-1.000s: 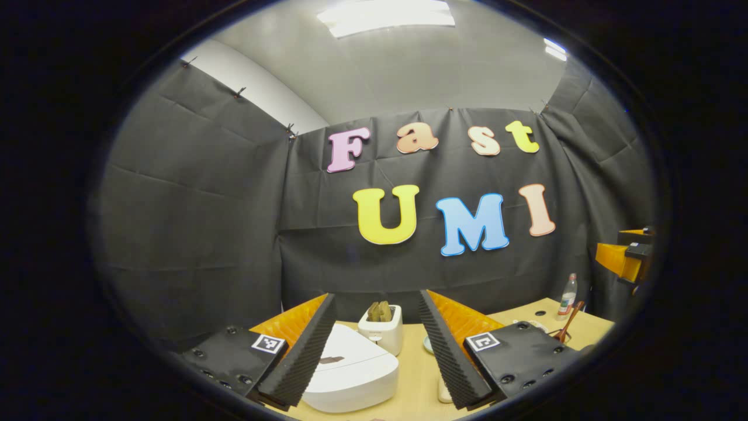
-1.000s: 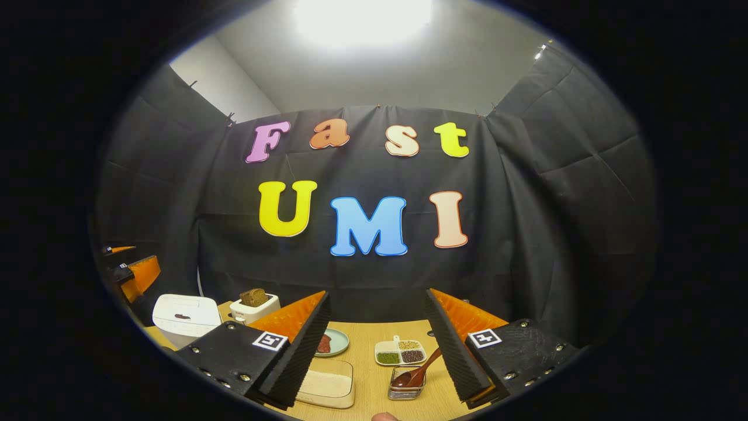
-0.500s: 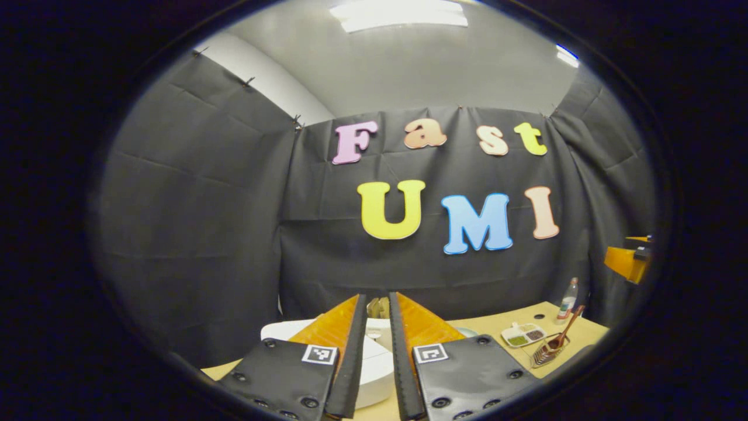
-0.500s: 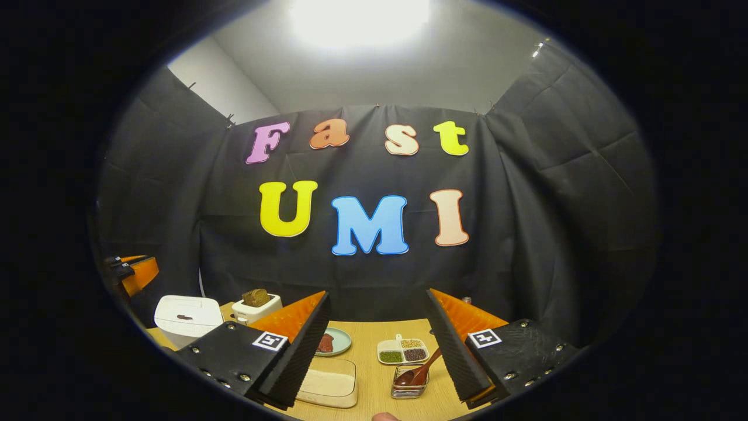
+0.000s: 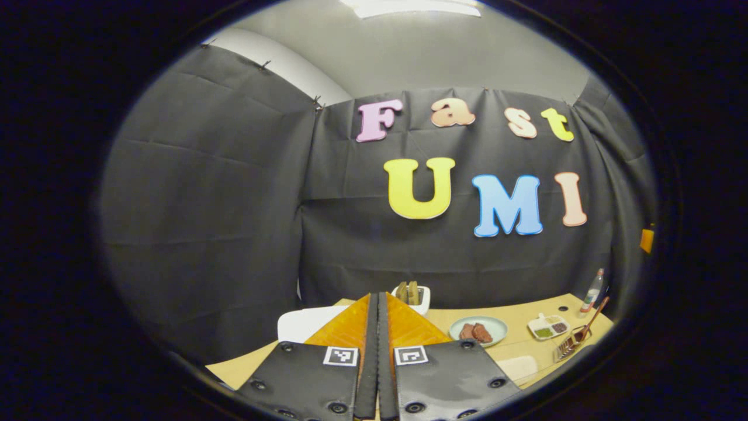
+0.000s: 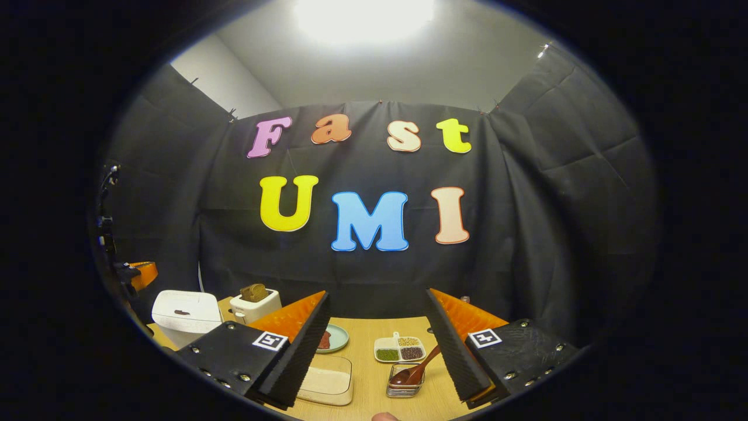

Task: Close the left gripper, press the button to open the rice cooker; take a wooden spoon from the chopstick holder with the right hand, scoop a spoonful of rice and pour it into the rice cooker, then put the wooden spoon back into the chopstick holder.

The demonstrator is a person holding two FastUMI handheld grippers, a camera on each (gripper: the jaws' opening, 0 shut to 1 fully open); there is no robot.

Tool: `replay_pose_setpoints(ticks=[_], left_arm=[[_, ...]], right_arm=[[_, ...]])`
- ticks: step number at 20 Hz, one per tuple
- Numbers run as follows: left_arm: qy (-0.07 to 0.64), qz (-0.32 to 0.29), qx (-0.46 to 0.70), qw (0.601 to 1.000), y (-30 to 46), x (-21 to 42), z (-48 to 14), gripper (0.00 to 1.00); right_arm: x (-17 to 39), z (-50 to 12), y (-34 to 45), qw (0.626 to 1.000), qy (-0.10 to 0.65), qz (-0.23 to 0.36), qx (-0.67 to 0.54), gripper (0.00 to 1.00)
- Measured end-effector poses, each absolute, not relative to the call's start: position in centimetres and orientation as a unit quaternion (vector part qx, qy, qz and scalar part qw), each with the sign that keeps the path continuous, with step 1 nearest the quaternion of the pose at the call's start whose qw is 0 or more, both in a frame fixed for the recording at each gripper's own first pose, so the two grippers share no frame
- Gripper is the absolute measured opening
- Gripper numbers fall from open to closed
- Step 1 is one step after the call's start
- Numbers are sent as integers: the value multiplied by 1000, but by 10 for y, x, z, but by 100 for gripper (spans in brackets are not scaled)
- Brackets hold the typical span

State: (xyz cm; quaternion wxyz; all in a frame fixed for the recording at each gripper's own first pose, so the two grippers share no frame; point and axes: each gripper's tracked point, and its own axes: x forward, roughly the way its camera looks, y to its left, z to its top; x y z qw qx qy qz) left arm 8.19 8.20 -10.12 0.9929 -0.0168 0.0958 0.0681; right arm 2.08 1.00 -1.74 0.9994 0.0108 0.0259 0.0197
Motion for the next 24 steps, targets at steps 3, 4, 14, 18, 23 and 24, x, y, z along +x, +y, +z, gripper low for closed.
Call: replay_pose_setpoints(ticks=[3, 4, 14, 18, 23, 24], left_arm=[[130, 72, 12, 989, 92, 89, -141, 11], [142, 71, 15, 987, 92, 92, -157, 11], [225, 53, 5, 973, 96, 119, -245, 9], [222, 44, -11, 974, 98, 120, -246, 9], [167, 40, -8, 985, 106, 124, -205, 7], [186, 38, -22, 982, 105, 125, -212, 12]], right_arm=[[19, -22, 14, 999, 30, 21, 5, 96], [18, -23, 14, 999, 31, 19, -1, 96], [3, -27, 12, 998, 49, -34, -22, 96], [-4, -27, 31, 997, 52, -43, -30, 97], [-10, -32, 60, 997, 50, -37, -47, 97], [-11, -34, 66, 997, 54, -31, -50, 97]])
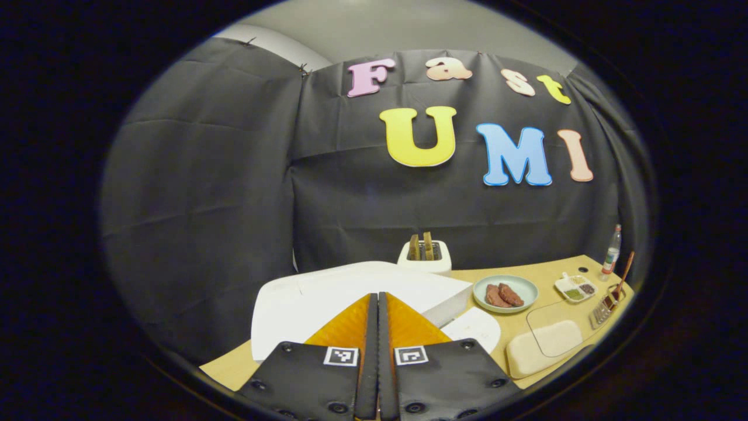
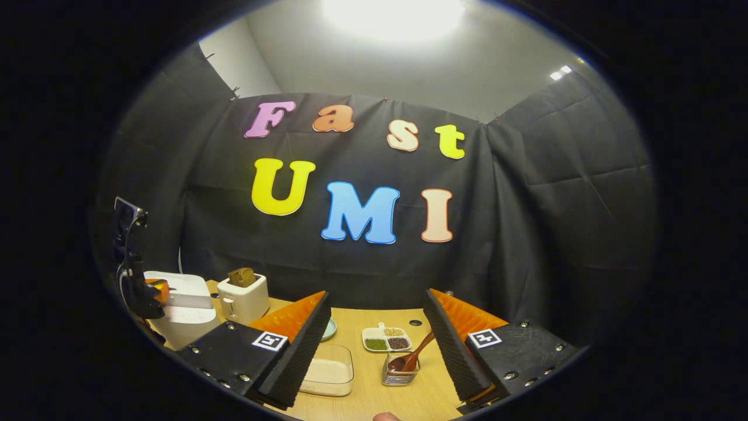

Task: Close the left gripper, press the button to open the rice cooker; take a wooden spoon from the chopstick holder with the right hand, scoop a spoonful of rice and pour it into the rice cooker, then put the wooden spoon back into the chopstick holder.

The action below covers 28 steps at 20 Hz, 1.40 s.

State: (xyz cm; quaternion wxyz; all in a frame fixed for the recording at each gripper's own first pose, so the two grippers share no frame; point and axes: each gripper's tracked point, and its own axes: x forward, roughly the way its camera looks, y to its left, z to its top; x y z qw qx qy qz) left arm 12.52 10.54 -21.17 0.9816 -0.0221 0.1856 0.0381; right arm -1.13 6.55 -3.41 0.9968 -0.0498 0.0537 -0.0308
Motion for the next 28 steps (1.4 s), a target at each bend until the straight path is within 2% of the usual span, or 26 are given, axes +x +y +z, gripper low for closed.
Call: replay_pose_setpoints(ticks=[2, 8, 11, 12, 13, 17, 24, 28], left_arm=[[199, 47, -57, 977, 113, 126, -208, 9], [105, 78, -20, 991, 130, 133, -125, 9], [78, 64, -26, 995, 109, 129, -95, 11], [68, 61, -21, 996, 101, 127, -88, 20], [56, 58, -17, 997, 95, 123, -77, 53], [5, 45, 0, 999, 65, 108, -28, 99], [-5, 25, -11, 1000, 20, 83, -6, 96], [33, 27, 9, 999, 8, 77, -28, 98]], right_arm=[[-8, -30, 68, 997, 47, -25, -56, 97], [23, -31, 57, 998, 40, -6, -46, 97], [36, -38, 35, 998, 44, -13, -32, 97], [41, -43, 27, 998, 49, -15, -27, 97], [47, -49, 18, 998, 56, -18, -22, 97], [69, -75, -14, 996, 81, -25, -4, 97], [113, -148, -61, 985, 163, -40, 35, 97], [131, -197, -83, 973, 216, -58, 61, 97]])
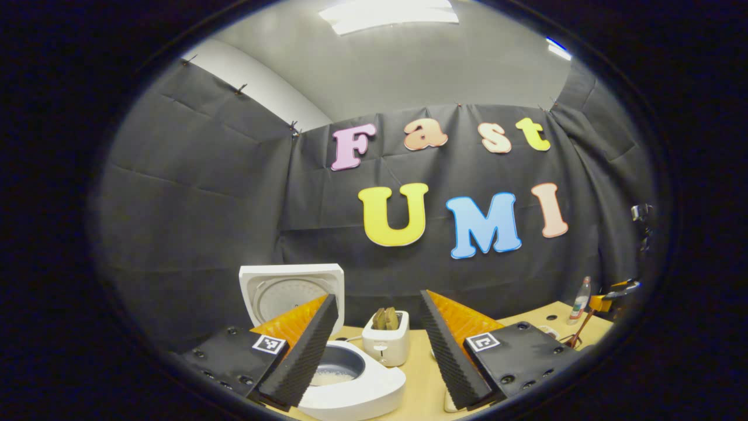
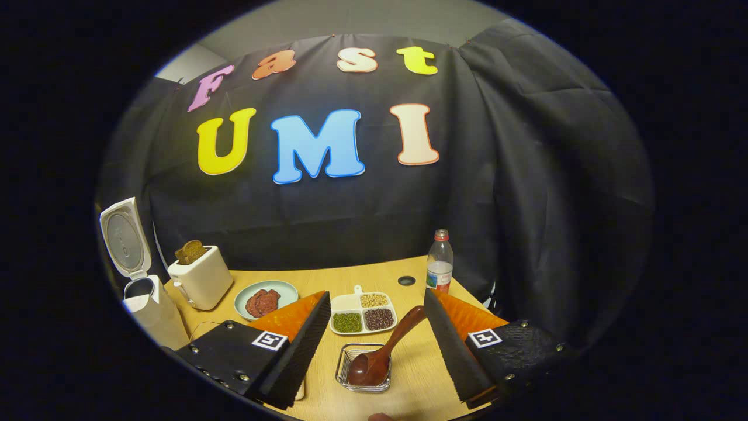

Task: Close the left gripper, press the button to open the rice cooker; take a wooden spoon from the chopstick holder with the right hand, scoop a spoonful of rice and pour it into the rice cooker, then put the wooden spoon back into the chopstick holder.

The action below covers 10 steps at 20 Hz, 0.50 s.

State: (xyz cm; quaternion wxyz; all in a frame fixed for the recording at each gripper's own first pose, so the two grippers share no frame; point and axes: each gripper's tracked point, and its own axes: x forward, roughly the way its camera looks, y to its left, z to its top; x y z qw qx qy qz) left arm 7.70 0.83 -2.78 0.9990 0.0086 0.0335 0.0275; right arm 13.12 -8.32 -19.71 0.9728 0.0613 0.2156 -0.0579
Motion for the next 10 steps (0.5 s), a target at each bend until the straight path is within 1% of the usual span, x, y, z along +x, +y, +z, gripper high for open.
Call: replay_pose_setpoints(ticks=[2, 3, 4, 10], left_arm=[[45, 34, 12, 998, 6, 71, -35, 99], [49, 38, 14, 998, 5, 68, -36, 96], [53, 42, 17, 998, 5, 66, -38, 96], [86, 65, 28, 994, 6, 55, -57, 96]], right_arm=[[136, -222, -89, 965, 242, -61, 76, 97], [137, -233, -92, 962, 255, -60, 80, 97], [139, -245, -93, 958, 269, -59, 84, 97], [147, -301, -90, 928, 343, -43, 136, 98]])
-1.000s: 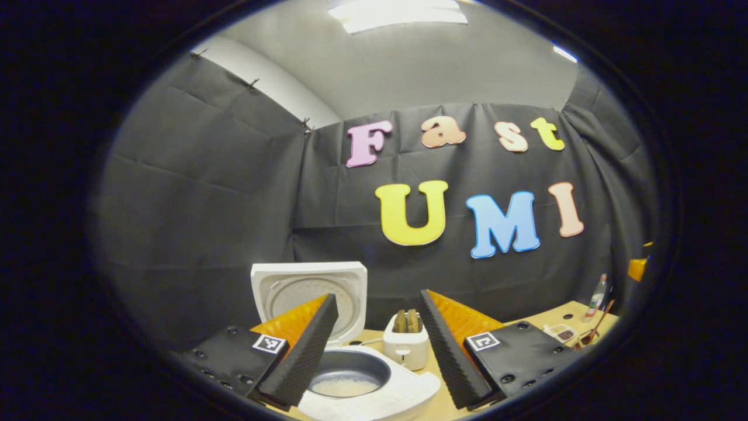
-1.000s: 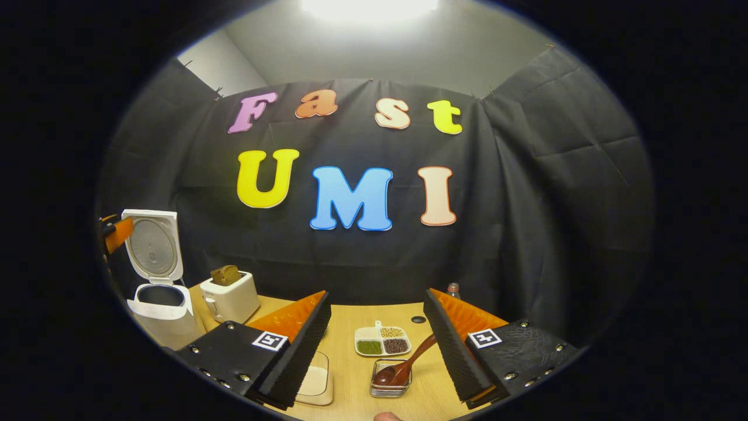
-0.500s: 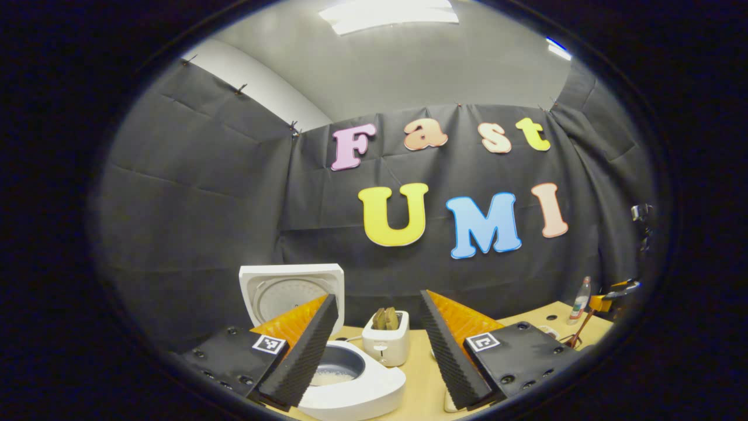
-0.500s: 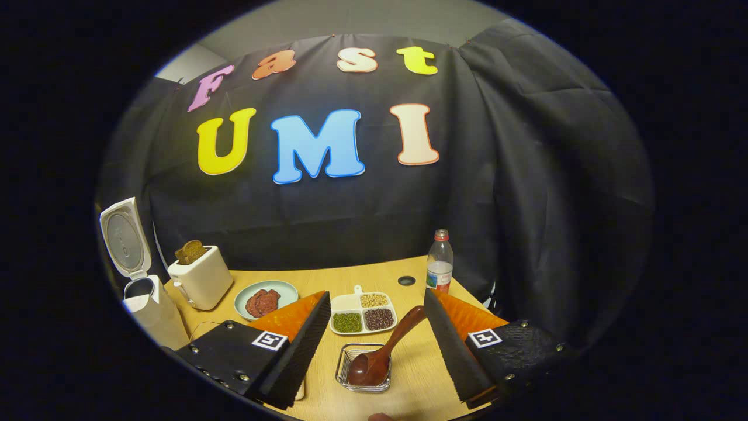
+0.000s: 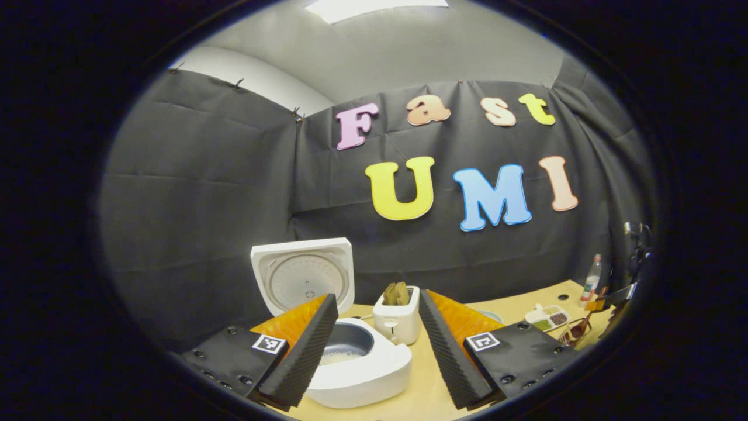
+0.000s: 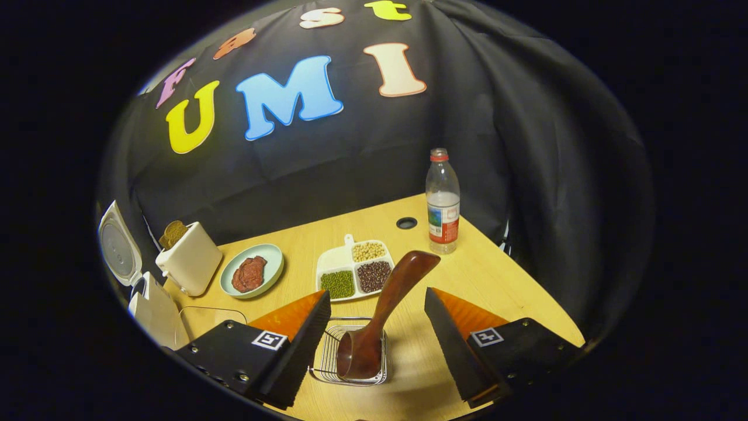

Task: Close the left gripper, press the button to open the rice cooker; take a wooden spoon from the chopstick holder with the right hand, scoop a spoonful of rice and pour it into the rice cooker, then put the wooden spoon back into the chopstick holder.

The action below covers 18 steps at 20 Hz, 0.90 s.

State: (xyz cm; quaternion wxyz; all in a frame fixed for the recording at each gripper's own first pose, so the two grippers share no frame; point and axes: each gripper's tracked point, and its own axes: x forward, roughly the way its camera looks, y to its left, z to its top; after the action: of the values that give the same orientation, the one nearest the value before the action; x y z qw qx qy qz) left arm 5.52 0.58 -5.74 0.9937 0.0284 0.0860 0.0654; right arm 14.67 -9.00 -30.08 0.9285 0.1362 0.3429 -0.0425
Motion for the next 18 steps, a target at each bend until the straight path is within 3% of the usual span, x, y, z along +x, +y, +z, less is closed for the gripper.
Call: replay_pose_setpoints(ticks=[2, 4, 6, 7, 10, 11, 18], left_arm=[[92, 73, 30, 993, 8, 50, -62, 96], [100, 81, 37, 991, 11, 47, -68, 96], [110, 84, 37, 990, 13, 43, -75, 96], [114, 86, 37, 989, 15, 42, -77, 96], [114, 88, 37, 989, 25, 39, -79, 92], [113, 87, 38, 989, 27, 39, -80, 95], [111, 72, 19, 991, 48, 39, -82, 91]], right_arm=[[146, -311, -85, 917, 363, -33, 164, 92], [148, -319, -84, 911, 372, -29, 179, 75], [150, -318, -87, 911, 367, -34, 184, 45], [151, -313, -82, 911, 360, -28, 199, 17], [151, -291, -80, 924, 332, -27, 187, 14], [152, -285, -75, 929, 326, -18, 176, 14], [142, -232, -62, 950, 282, -15, 132, 14]])
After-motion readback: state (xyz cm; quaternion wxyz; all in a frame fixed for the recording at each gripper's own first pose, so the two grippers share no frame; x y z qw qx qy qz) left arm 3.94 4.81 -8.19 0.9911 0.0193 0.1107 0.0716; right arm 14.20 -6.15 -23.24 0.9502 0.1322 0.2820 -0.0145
